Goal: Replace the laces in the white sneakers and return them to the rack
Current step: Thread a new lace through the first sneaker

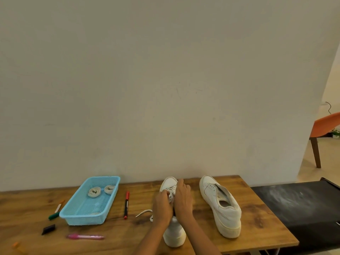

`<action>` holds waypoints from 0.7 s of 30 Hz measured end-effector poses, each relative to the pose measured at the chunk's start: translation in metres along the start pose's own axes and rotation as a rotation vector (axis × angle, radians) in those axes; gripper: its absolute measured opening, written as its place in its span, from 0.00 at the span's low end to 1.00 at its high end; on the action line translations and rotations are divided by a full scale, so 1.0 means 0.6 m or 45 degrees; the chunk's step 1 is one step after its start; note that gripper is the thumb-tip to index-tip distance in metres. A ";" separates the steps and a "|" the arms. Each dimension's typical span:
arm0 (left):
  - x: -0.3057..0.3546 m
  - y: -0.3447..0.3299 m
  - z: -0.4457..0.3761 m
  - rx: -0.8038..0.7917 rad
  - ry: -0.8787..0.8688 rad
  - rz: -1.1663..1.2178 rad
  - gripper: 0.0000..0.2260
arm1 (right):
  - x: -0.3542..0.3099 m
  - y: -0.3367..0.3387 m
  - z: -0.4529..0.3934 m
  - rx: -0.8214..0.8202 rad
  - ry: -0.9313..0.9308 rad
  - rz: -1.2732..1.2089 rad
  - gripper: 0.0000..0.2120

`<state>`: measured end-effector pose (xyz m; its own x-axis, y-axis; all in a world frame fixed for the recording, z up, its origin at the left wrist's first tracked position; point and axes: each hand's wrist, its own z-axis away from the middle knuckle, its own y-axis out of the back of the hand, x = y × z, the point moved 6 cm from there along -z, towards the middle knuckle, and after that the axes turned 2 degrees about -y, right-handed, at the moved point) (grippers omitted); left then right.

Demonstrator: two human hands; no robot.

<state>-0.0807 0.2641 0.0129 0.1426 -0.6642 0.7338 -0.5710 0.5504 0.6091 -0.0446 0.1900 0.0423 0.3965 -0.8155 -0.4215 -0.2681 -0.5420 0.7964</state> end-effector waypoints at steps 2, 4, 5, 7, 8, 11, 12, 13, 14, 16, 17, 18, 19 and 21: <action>0.001 -0.003 -0.004 -0.057 -0.006 -0.067 0.07 | 0.006 -0.004 -0.001 -0.012 -0.033 -0.010 0.23; 0.002 -0.001 -0.005 -0.055 0.002 -0.087 0.06 | 0.011 -0.006 0.000 0.025 -0.047 0.031 0.20; -0.003 -0.001 -0.005 -0.026 0.029 -0.067 0.07 | 0.015 -0.006 0.003 0.037 -0.053 0.039 0.18; -0.019 0.001 -0.003 0.081 0.135 0.037 0.10 | 0.021 -0.011 0.007 0.017 -0.076 0.002 0.13; -0.027 0.003 0.000 0.147 0.200 0.108 0.11 | 0.024 -0.013 0.005 0.027 -0.065 -0.005 0.12; -0.042 0.001 0.005 0.219 0.312 0.274 0.12 | 0.027 -0.015 -0.003 -0.049 -0.026 0.017 0.09; -0.045 -0.002 0.005 0.209 0.334 0.288 0.12 | 0.027 -0.014 -0.006 -0.071 -0.016 0.027 0.10; -0.046 -0.003 0.005 0.197 0.353 0.288 0.12 | 0.026 -0.013 -0.008 -0.086 -0.013 0.032 0.10; -0.046 -0.004 0.004 0.189 0.360 0.288 0.12 | 0.025 -0.012 -0.009 -0.083 -0.011 0.020 0.11; -0.048 -0.007 0.003 0.180 0.353 0.279 0.12 | 0.022 -0.009 -0.007 -0.053 -0.001 -0.027 0.11; -0.049 -0.008 0.003 0.175 0.349 0.266 0.12 | 0.021 -0.007 -0.006 -0.035 0.011 -0.043 0.11; -0.049 -0.008 0.003 0.174 0.349 0.251 0.12 | 0.020 -0.005 -0.004 -0.025 0.023 -0.051 0.10; -0.050 -0.009 0.003 0.172 0.351 0.240 0.12 | 0.019 -0.004 -0.003 -0.028 0.030 -0.061 0.10; -0.051 -0.010 0.003 0.172 0.346 0.241 0.12 | 0.015 -0.007 -0.002 -0.057 0.049 -0.078 0.09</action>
<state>-0.0828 0.2801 -0.0138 0.2234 -0.3884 0.8940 -0.7070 0.5669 0.4229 -0.0390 0.1848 0.0356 0.4450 -0.7720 -0.4539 -0.2033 -0.5807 0.7883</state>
